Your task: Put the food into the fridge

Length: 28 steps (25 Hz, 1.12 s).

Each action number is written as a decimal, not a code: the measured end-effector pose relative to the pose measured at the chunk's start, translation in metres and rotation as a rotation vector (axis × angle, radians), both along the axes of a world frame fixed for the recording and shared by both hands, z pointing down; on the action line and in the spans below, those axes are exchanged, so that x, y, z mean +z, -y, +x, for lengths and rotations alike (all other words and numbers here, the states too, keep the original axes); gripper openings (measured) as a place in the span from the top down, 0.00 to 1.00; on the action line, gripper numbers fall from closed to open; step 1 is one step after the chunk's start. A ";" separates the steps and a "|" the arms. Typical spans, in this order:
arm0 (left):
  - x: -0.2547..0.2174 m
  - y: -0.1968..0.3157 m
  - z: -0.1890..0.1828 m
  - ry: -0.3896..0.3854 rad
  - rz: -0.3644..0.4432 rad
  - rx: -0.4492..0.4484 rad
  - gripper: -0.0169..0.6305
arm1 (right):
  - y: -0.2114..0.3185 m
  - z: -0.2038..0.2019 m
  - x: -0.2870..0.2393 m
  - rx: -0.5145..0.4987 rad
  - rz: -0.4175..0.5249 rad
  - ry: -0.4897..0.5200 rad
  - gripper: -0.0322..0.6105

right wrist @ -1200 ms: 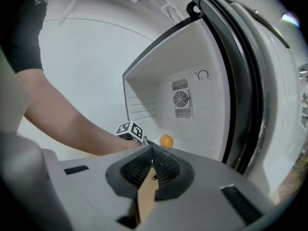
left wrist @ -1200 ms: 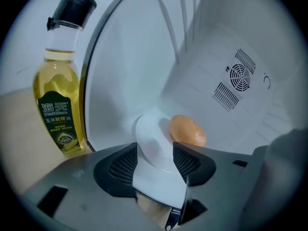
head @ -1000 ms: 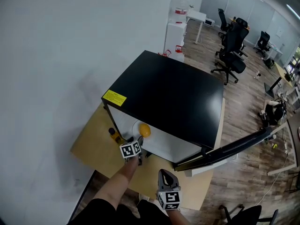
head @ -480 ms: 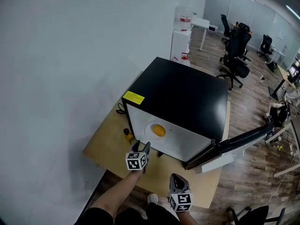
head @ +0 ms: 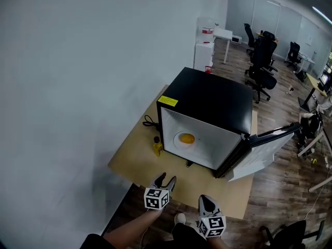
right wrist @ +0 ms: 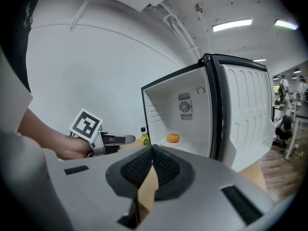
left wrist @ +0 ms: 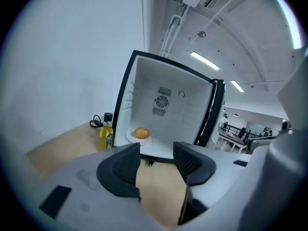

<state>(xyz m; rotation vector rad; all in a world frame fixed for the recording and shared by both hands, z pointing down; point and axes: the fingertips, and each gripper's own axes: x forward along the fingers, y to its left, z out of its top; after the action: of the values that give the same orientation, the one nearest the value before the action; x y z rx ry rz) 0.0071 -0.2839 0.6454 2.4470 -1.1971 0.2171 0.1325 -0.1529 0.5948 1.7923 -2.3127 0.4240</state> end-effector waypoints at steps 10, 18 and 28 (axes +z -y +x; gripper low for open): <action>-0.077 -0.157 -0.041 -0.041 0.051 0.045 0.85 | -0.081 -0.037 -0.050 -0.001 0.069 -0.010 0.86; -0.123 -0.235 -0.075 -0.094 0.119 0.043 0.95 | -0.131 -0.078 -0.076 -0.025 0.113 0.014 0.86; -0.136 -0.249 -0.082 -0.041 0.226 0.033 0.95 | -0.140 -0.069 -0.085 0.023 0.130 -0.041 0.86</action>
<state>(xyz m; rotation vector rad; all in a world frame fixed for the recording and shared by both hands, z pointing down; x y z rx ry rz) -0.0753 -0.0353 0.5090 2.6523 -1.2225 0.0421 0.0635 -0.0129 0.5096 1.8687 -2.3433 0.2426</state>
